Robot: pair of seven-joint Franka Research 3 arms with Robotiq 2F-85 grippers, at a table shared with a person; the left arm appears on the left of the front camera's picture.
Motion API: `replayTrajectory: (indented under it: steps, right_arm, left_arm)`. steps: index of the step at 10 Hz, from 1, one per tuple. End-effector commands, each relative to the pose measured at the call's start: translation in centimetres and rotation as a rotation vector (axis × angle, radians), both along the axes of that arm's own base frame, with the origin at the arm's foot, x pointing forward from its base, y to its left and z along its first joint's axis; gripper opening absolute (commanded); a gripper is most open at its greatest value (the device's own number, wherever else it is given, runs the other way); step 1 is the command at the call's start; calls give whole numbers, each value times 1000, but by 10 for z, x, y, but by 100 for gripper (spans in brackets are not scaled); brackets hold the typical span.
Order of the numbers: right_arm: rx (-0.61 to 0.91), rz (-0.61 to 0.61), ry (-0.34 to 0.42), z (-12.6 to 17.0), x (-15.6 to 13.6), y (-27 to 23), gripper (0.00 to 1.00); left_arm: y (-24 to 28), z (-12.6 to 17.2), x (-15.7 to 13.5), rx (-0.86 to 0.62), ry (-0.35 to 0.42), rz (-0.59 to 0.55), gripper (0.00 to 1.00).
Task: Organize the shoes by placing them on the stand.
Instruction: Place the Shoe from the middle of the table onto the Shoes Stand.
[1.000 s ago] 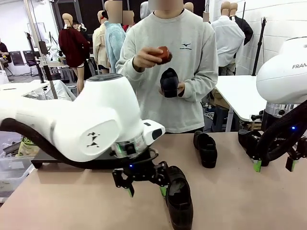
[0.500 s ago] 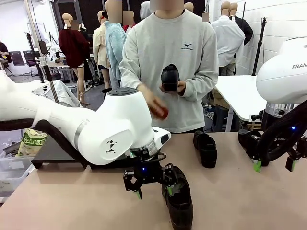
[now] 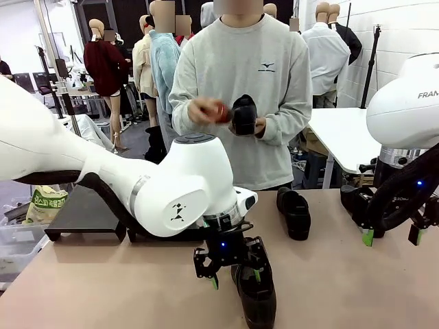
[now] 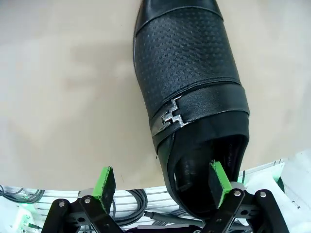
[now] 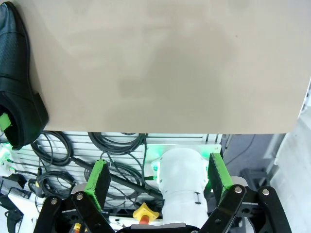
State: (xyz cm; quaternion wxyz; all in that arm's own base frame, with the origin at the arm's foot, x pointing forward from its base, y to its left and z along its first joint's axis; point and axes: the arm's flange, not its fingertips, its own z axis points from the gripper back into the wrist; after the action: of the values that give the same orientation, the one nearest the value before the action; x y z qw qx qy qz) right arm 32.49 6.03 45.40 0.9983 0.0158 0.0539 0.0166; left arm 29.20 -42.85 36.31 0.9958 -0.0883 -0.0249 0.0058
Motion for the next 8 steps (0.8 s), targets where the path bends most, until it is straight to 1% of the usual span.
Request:
replayTrajectory:
  steps: [1, 2, 4, 5, 6, 7, 8]
  right_arm:
    - [6, 3, 2, 2, 4, 0, 100]
    - [6, 3, 2, 2, 4, 0, 100]
    - [6, 3, 2, 2, 4, 0, 100]
    - [6, 3, 2, 2, 4, 0, 100]
    - [6, 3, 2, 2, 4, 0, 100]
    - [6, 3, 2, 2, 4, 0, 100]
    - [6, 3, 2, 2, 4, 0, 100]
  left_arm:
    - [-13, -20, 2, 53, 34, 45, 100]
    - [-15, -25, 0, 66, 49, 46, 100]
    - [-15, -29, 0, 60, 51, 50, 100]
    - [-15, -26, -1, 63, 57, 37, 100]
    - [-15, -22, -1, 43, 34, 13, 84]
    - [-15, -20, -1, 39, 29, 10, 65]
    - [-14, -22, -2, 44, 43, 11, 47]
